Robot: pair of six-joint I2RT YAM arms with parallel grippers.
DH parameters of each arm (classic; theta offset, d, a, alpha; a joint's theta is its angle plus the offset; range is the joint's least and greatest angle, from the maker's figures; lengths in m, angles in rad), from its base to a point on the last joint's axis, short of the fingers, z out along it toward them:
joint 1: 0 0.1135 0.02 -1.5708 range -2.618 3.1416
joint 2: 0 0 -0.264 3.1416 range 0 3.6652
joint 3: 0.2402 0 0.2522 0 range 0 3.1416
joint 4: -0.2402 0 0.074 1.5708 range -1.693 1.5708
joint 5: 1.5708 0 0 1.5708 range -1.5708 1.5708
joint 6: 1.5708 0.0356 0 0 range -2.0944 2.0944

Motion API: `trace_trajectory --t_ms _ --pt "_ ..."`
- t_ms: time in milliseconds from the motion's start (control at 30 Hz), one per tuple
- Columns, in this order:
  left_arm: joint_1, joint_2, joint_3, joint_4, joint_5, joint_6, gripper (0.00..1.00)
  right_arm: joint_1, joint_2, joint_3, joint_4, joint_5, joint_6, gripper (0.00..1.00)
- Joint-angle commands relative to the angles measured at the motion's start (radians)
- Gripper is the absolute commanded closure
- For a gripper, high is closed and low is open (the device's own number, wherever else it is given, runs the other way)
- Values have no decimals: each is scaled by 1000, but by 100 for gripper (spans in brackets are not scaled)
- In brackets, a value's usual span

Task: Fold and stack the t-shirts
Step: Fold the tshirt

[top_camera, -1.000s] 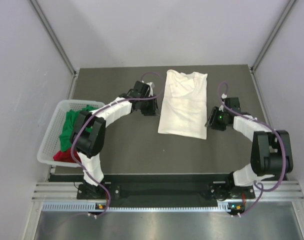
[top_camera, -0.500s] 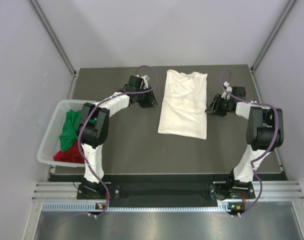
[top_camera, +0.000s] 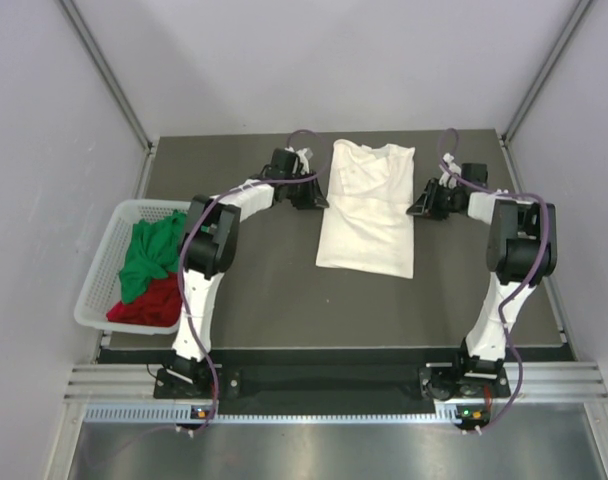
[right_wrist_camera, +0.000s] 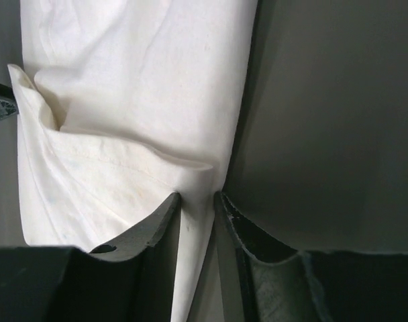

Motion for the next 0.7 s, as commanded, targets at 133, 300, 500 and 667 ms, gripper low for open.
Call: trace_trajectory --t_ms 133,300,500,667 --pt "5 91 83 36 23 8 86 -9 36 60 52 -5 31 100" --pt "7 125 87 56 31 -18 100 -13 16 38 49 88 65 100" --pt "8 140 117 29 11 -29 100 -23 11 24 51 124 88 98" --pt "10 131 118 10 -29 -44 100 -24 5 32 34 177 102 92"
